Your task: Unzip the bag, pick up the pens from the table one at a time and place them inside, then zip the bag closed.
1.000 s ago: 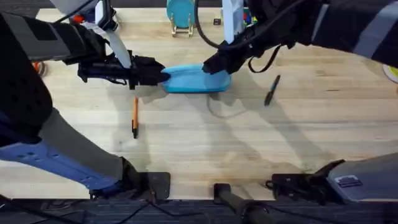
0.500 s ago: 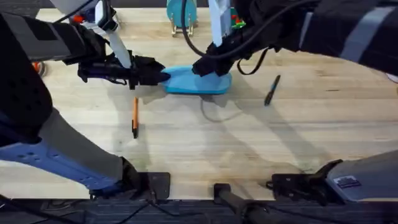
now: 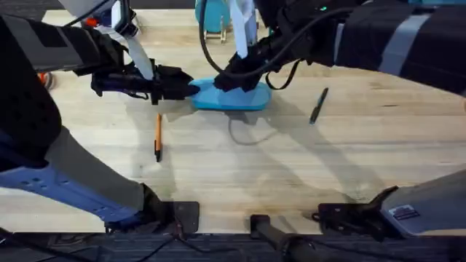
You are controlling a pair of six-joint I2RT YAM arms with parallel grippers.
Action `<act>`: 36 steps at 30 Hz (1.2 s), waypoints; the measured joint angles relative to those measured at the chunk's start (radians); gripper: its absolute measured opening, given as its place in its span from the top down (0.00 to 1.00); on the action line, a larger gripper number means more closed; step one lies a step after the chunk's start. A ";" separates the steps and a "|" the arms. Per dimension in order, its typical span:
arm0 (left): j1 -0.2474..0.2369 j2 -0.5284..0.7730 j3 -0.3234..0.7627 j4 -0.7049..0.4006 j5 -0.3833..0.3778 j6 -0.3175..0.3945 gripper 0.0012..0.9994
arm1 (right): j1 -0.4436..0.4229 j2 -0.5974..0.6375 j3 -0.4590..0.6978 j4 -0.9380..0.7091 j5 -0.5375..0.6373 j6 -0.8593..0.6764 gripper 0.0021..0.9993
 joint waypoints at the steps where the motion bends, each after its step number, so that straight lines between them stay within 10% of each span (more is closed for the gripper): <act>1: 0.000 0.000 0.000 0.000 0.000 0.000 0.96 | 0.004 0.002 0.000 0.009 0.002 0.000 0.97; 36: 0.000 0.000 0.000 0.000 0.002 0.000 0.96 | 0.076 0.063 0.000 0.165 0.006 0.000 0.97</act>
